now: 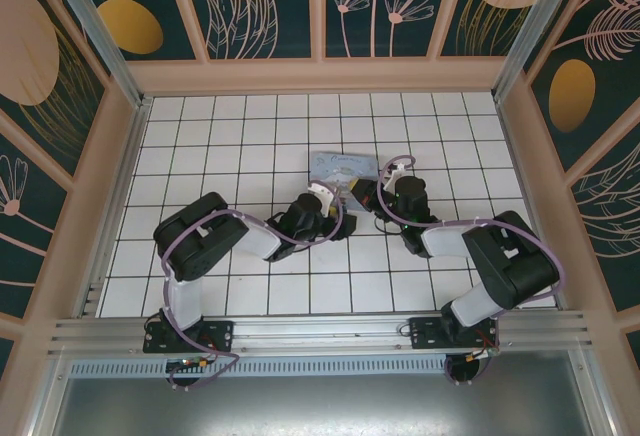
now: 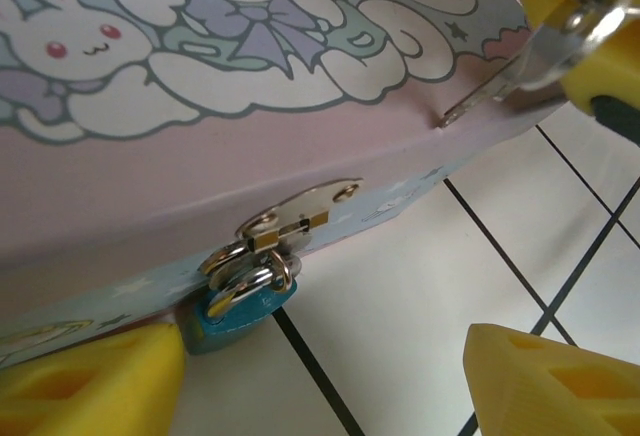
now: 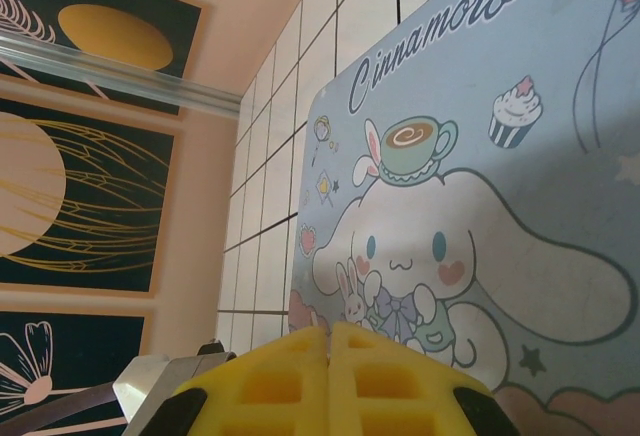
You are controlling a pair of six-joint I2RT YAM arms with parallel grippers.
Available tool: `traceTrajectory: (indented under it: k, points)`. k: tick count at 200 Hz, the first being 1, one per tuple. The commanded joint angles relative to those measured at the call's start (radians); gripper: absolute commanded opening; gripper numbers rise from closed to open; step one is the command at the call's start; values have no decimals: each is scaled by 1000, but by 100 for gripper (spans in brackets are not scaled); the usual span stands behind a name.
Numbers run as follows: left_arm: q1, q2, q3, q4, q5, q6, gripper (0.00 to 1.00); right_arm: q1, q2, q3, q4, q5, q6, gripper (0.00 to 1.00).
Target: Unlock a padlock with a key
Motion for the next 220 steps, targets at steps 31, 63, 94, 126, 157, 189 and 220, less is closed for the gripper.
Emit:
traceTrajectory:
  k: [31, 63, 94, 126, 157, 189, 220]
  points:
    - [-14, 62, 75, -42, -14, 66, 76, -14, 25, -8, 27, -9, 6, 0]
    - [-15, 73, 101, -18, 59, 53, 75, -17, 28, -6, 14, -5, 7, 0]
    - [-16, 64, 102, 49, 127, -8, 76, -23, 31, -6, 4, 1, 12, 0]
    - [-16, 79, 105, 94, 140, -58, 76, -32, 29, -11, 8, 5, 21, 0]
    - [-15, 95, 102, 111, 132, -79, 76, -60, -6, 29, -44, -2, 14, 0]
    - [-15, 101, 96, 120, 121, -92, 76, -101, -42, 116, -175, -8, -39, 0]
    - [-14, 106, 95, 119, 109, -92, 76, -146, -13, 160, -218, -27, -63, 0]
